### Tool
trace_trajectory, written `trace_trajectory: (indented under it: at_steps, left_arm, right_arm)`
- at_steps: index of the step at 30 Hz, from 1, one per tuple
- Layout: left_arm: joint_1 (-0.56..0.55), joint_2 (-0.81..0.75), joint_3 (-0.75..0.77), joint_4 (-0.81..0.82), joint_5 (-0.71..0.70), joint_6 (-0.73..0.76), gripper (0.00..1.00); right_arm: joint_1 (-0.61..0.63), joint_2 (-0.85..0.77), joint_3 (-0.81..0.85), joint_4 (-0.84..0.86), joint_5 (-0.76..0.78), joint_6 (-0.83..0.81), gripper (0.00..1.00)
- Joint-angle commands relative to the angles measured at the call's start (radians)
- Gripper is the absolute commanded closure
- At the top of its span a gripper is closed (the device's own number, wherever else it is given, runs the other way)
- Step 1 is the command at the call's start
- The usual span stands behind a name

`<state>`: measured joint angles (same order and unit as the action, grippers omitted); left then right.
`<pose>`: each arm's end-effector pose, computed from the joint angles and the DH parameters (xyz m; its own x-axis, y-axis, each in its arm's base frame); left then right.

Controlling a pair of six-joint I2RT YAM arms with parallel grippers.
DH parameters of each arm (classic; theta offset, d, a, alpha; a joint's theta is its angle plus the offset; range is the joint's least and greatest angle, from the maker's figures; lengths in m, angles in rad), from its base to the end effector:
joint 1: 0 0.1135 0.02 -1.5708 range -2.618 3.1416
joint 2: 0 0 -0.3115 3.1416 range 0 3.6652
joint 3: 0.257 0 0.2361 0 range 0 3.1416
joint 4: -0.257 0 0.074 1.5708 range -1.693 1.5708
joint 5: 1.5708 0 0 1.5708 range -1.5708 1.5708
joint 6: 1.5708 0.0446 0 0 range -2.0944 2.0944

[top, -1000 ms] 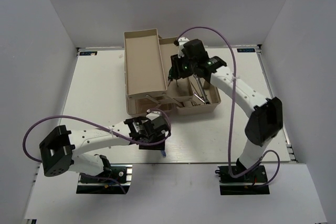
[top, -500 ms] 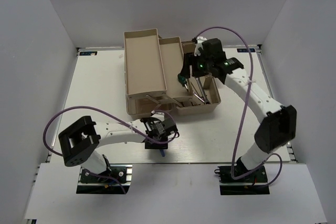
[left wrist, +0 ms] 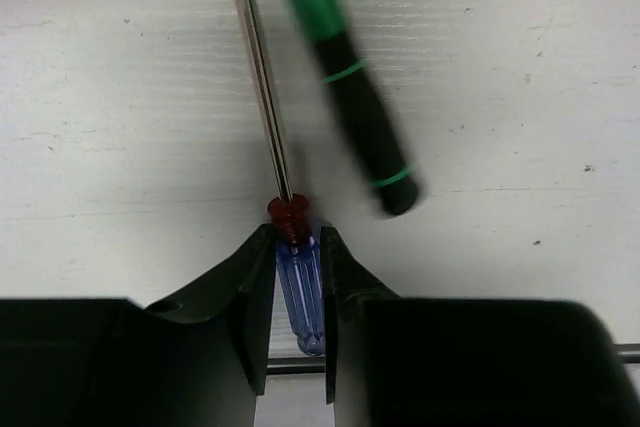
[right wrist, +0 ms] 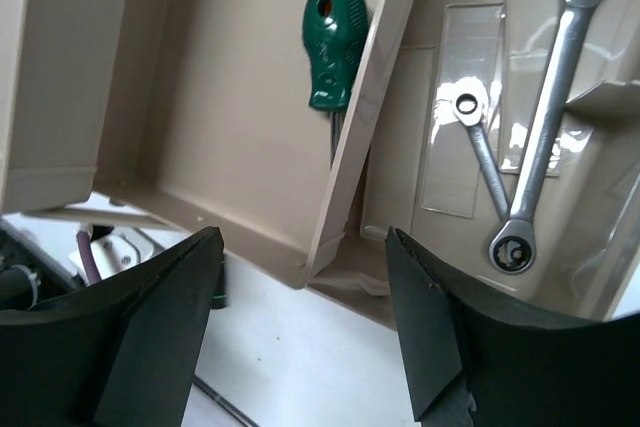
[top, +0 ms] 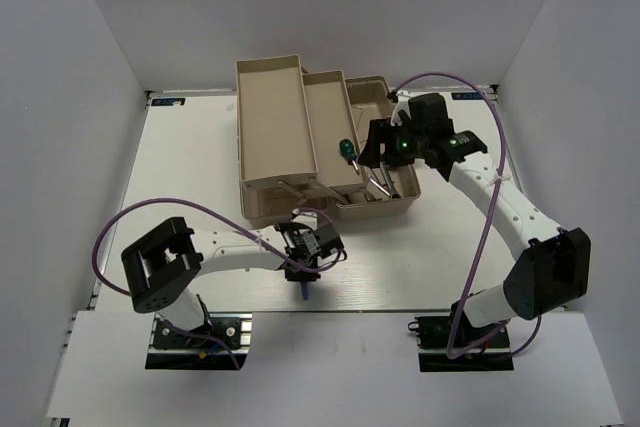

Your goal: Sort the tools into containers

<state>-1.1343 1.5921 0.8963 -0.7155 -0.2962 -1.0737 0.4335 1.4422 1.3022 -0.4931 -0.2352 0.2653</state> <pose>0.1212 -0.2291 0.2094 -0.9437 0.0343 -0.3290 0.0371 0.9993 -0.0022 0.2762 0.1393 0.3805 -0.6699 -0.0291 -0.7418 -0.4179 0.8407 0.3444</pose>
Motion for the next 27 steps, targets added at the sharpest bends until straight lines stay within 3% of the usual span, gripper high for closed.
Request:
trace_trajectory:
  at_steps: [1, 5, 6, 11, 13, 15, 16, 18, 19, 23, 25, 26, 27]
  left_arm:
    - [-0.004, -0.044, -0.062, -0.008, 0.025, -0.009, 0.74]
    - [-0.013, -0.115, -0.091, -0.039, 0.046, 0.000, 0.82]
    - [-0.013, -0.127, -0.091, -0.050, 0.046, 0.027, 0.86]
    - [-0.045, -0.230, 0.018, -0.104, 0.065, 0.156, 0.95]
    - [-0.059, -0.300, 0.062, -0.095, 0.078, 0.266, 0.98]
    - [-0.081, -0.349, 0.139, -0.078, 0.109, 0.338, 1.00]
    - [-0.081, -0.372, 0.168, -0.078, 0.118, 0.407, 1.00]
    - [-0.090, -0.417, 0.275, -0.087, 0.118, 0.454, 1.00]
    - [-0.090, -0.417, 0.320, -0.105, 0.085, 0.484, 1.00]
    - [-0.090, -0.387, 0.591, -0.217, -0.065, 0.521, 1.00]
    - [-0.068, -0.386, 0.654, -0.217, -0.159, 0.537, 1.00]
    - [-0.068, -0.386, 0.655, -0.217, -0.200, 0.537, 1.00]
    - [-0.059, -0.395, 0.664, -0.205, -0.300, 0.546, 1.00]
  right_arm:
    - [-0.019, -0.054, -0.012, 0.022, -0.082, 0.000, 0.28]
    - [-0.038, -0.078, -0.026, 0.008, -0.162, -0.046, 0.22]
    - [-0.044, -0.078, -0.029, 0.004, -0.177, -0.070, 0.10]
    - [-0.070, -0.121, -0.044, -0.048, -0.393, -0.239, 0.10]
    - [-0.075, -0.131, -0.031, -0.173, -0.420, -0.375, 0.12]
    - [-0.085, -0.152, -0.037, -0.235, -0.476, -0.487, 0.31]
    - [-0.090, -0.163, -0.055, -0.290, -0.489, -0.558, 0.63]
    - [-0.088, -0.207, -0.105, -0.344, -0.516, -0.668, 0.92]
    - [-0.088, -0.244, -0.150, -0.349, -0.515, -0.739, 1.00]
    - [-0.085, -0.367, -0.302, -0.314, -0.529, -0.879, 0.99]
    - [-0.084, -0.420, -0.359, -0.306, -0.547, -0.943, 0.83]
    - [-0.085, -0.427, -0.383, -0.318, -0.574, -0.995, 0.64]
    - [-0.082, -0.436, -0.405, -0.331, -0.584, -1.021, 0.54]
